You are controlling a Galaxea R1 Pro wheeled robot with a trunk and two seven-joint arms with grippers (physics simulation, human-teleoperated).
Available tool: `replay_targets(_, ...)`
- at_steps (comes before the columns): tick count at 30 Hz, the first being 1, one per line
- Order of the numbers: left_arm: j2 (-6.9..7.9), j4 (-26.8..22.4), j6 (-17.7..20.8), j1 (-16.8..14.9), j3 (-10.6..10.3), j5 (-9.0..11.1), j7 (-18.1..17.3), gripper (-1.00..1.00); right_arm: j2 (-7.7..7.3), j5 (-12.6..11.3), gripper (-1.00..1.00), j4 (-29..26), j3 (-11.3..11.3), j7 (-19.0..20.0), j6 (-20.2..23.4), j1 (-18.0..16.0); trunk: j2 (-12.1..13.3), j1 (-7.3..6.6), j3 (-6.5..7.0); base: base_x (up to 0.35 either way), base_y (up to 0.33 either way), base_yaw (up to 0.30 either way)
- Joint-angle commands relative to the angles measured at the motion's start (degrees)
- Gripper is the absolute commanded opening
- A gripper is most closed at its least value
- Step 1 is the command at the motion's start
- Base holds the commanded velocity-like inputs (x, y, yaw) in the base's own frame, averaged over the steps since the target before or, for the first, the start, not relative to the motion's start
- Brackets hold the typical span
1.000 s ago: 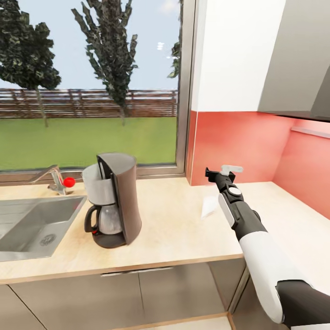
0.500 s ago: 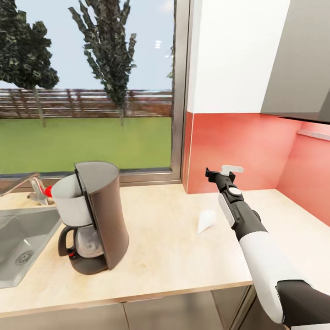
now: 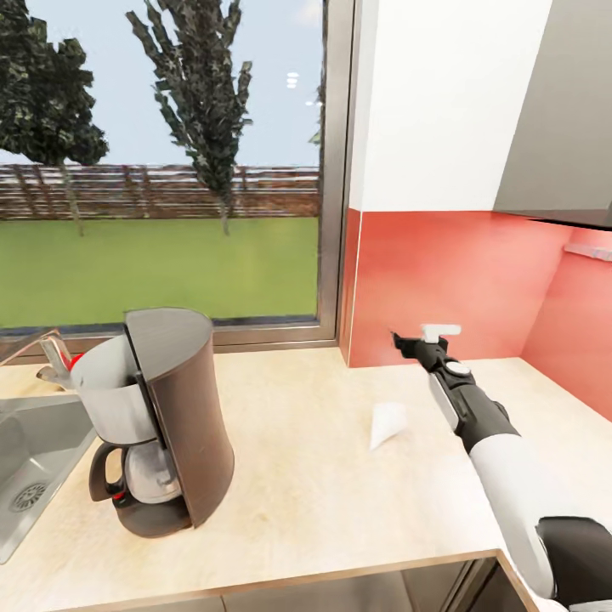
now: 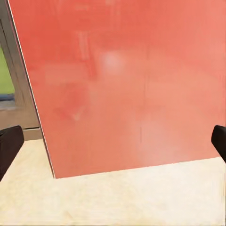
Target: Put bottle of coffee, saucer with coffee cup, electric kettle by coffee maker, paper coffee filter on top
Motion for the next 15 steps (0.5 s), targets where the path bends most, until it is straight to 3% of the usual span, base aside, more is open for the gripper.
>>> replay_targets(1, -0.02, 0.0, 0.1, 0.0, 0.5, -0.6, 0.1, 1.00, -1.03, -0.6, 1.00, 0.1, 0.2, 1.6, 0.3, 0.0, -0.1, 0.03, -0.11, 0.002, 0.000, 0.000)
replay_targets(5, -0.04, 0.1, 0.1, 0.0, 0.5, -0.6, 0.1, 1.00, -8.62, -0.6, 1.00, 0.7, 0.2, 13.7, 0.6, 0.0, -0.1, 0.03, -0.11, 0.000, 0.000, 0.000)
replay_targets(7, -0.05, 0.2, 0.1, 0.0, 0.5, -0.6, 0.1, 1.00, -11.08, -0.5, 1.00, 1.4, 0.2, 19.7, 1.8, 0.0, -0.1, 0.03, -0.11, 0.000, 0.000, 0.000)
replay_targets(10, -0.06, 0.2, 0.1, 0.0, 0.5, -0.6, 0.1, 1.00, -12.75, 0.7, 1.00, 2.5, 0.2, 26.6, 4.4, 0.0, -0.1, 0.03, -0.11, 0.000, 0.000, 0.000)
replay_targets(15, -0.11, 0.2, 0.1, 0.1, 0.5, -0.7, 0.1, 1.00, -14.06, 10.8, 1.00, 2.8, 0.1, 36.8, 6.6, 0.0, -0.1, 0.03, -0.11, 0.000, 0.000, 0.000)
